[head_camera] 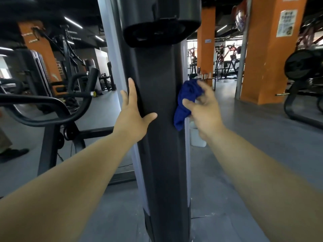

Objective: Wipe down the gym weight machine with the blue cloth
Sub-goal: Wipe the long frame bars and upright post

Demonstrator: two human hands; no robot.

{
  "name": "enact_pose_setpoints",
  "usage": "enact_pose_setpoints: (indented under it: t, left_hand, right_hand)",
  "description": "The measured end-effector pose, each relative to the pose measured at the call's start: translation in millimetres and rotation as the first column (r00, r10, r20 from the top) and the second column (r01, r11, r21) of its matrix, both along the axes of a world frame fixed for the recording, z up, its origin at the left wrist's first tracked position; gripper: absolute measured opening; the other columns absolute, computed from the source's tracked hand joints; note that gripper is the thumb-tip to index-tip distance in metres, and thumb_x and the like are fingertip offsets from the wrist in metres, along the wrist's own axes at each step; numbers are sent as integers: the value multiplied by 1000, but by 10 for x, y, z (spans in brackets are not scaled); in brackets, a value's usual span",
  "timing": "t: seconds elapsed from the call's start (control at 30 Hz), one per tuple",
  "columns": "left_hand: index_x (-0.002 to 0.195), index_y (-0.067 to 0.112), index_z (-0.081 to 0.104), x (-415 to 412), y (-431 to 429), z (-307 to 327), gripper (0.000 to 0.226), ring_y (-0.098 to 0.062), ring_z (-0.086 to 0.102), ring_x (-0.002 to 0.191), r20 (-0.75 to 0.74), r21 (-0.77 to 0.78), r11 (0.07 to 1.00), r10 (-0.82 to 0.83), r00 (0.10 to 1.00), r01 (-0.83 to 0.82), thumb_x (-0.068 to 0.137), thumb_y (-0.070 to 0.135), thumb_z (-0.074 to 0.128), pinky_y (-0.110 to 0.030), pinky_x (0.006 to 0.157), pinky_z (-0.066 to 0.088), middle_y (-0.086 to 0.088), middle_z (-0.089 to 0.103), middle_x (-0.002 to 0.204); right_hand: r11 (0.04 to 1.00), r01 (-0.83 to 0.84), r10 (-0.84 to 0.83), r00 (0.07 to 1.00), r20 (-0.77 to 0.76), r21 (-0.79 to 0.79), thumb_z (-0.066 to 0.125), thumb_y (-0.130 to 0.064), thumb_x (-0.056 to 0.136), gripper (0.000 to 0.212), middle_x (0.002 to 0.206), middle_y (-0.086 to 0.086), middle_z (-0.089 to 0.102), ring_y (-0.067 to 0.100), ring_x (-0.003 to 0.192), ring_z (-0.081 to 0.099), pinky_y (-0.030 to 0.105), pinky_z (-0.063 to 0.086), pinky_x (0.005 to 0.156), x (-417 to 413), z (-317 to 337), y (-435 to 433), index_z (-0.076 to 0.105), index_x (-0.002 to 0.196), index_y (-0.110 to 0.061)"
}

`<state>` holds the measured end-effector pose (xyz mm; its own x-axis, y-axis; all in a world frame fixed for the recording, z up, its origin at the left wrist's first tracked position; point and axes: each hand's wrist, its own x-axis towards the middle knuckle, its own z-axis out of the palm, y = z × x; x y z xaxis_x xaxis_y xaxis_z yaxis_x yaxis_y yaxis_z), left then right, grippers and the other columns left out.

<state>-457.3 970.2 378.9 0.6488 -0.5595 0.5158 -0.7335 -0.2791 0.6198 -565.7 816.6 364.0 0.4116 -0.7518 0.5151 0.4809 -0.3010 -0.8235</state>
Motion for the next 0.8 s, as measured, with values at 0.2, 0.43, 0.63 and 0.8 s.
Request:
enact_pose_setpoints:
  t: [0.2,0.43,0.63,0.8]
  left_hand:
    - [145,48,-27,4,34,-22,108,-26,38,140,14,17,1000,24,1000,-24,93,31,66,-23,79,44,5,-15,163]
    - [140,67,-10,212,329,118,105,-19,50,128,88,113,994,-4,996,-6,87,34,74,-39,73,60,15,12,163]
    - [143,63,-10,356,276,303,109,-18,27,147,168,86,996,-50,985,36,84,32,76,-45,93,54,15,4,164]
    - [140,67,-14,443,286,228,107,-14,27,146,174,93,993,-83,981,67,86,35,73,-43,90,56,22,-5,162]
  right_hand:
    - [979,146,-175,957,-230,-140,76,-7,83,44,111,-1,63,-4,87,62,13,50,86,-217,-493,228,63,119,-28]
    - [732,329,-364,929,66,-597,75,-17,84,47,123,1,50,18,107,59,32,47,102,121,527,312,64,129,-22]
    - [565,108,-391,908,-150,-818,75,-9,82,42,130,5,53,20,114,57,35,47,102,52,-375,477,68,123,-16]
    - [555,449,-522,843,127,-700,67,-12,88,41,143,14,43,24,130,45,0,20,104,187,601,320,63,128,-10]
